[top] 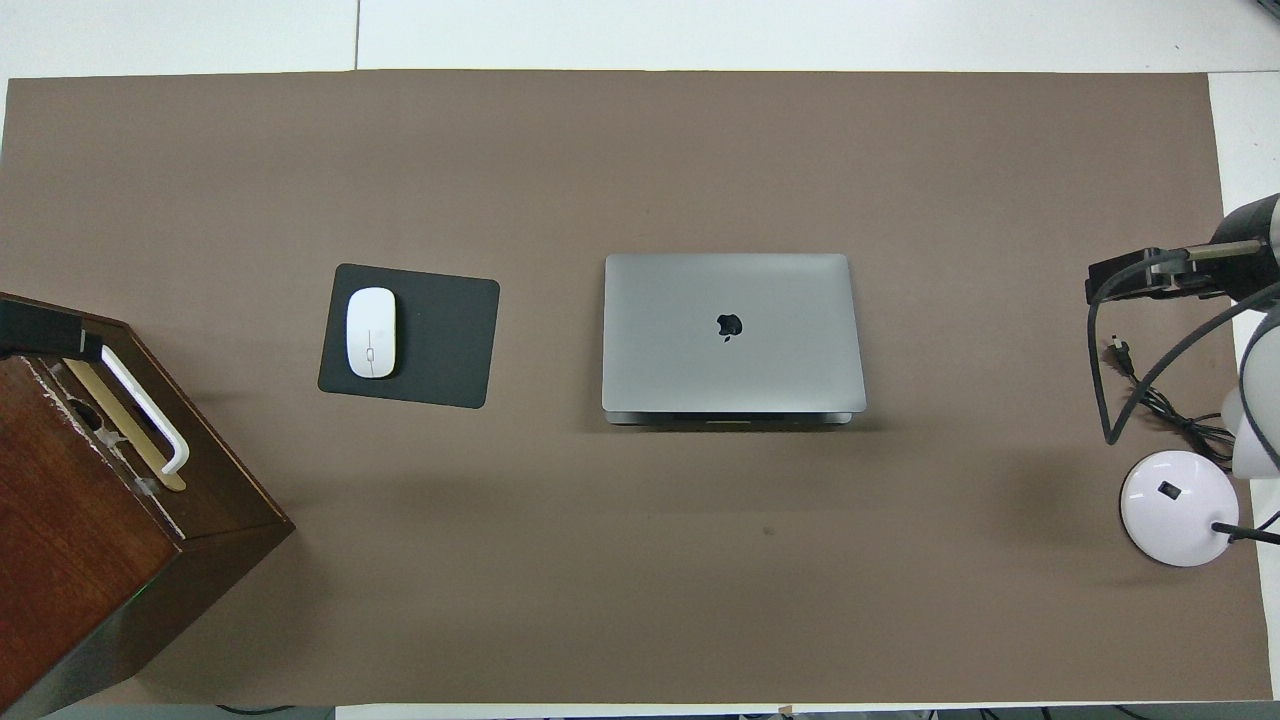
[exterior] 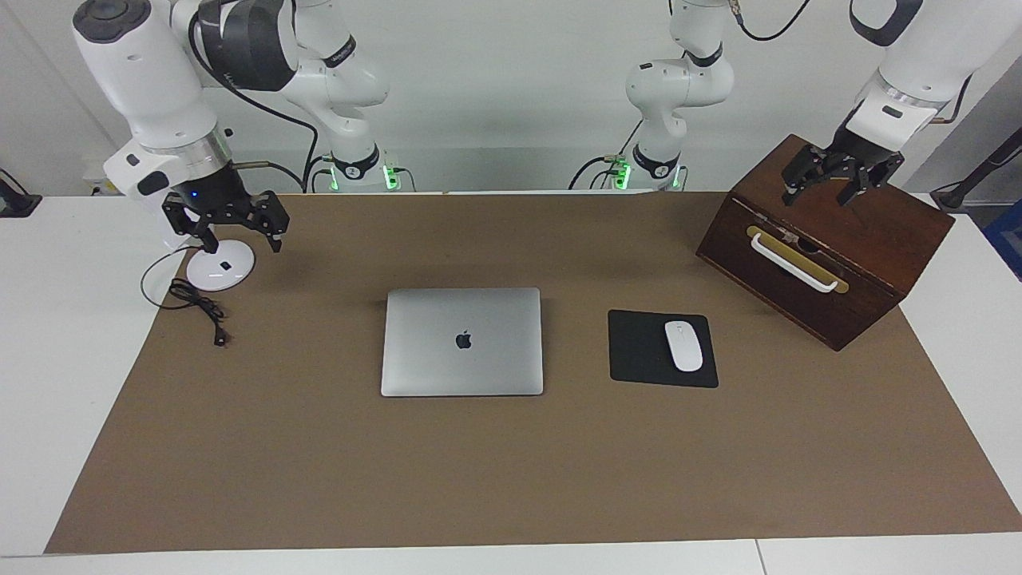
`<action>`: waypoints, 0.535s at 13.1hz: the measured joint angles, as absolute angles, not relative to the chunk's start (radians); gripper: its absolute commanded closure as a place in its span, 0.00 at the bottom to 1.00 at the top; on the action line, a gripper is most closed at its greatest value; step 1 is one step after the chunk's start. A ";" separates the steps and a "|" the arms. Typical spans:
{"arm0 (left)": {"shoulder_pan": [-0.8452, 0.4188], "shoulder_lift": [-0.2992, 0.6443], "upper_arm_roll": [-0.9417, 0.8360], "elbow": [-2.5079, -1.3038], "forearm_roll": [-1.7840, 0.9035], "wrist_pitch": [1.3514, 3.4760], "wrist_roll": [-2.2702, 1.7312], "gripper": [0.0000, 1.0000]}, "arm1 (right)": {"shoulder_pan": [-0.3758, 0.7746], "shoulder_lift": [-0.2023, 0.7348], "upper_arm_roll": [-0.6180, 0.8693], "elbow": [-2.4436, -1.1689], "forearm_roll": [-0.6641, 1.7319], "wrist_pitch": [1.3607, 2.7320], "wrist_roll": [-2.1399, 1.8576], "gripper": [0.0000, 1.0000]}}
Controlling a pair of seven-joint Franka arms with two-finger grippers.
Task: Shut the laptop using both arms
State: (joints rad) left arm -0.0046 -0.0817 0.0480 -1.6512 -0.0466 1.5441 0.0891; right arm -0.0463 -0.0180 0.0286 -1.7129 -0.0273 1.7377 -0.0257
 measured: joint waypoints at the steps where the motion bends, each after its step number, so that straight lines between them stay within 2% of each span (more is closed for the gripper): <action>1: -0.005 -0.082 0.048 -1.651 -0.047 1.547 0.089 0.00 | -0.046 -0.018 0.029 -1.713 -0.027 1.738 -0.026 0.00; 7: 0.014 -0.082 0.050 -1.651 -0.047 1.561 0.089 0.00 | -0.047 -0.021 0.026 -1.696 0.032 1.722 -0.026 0.00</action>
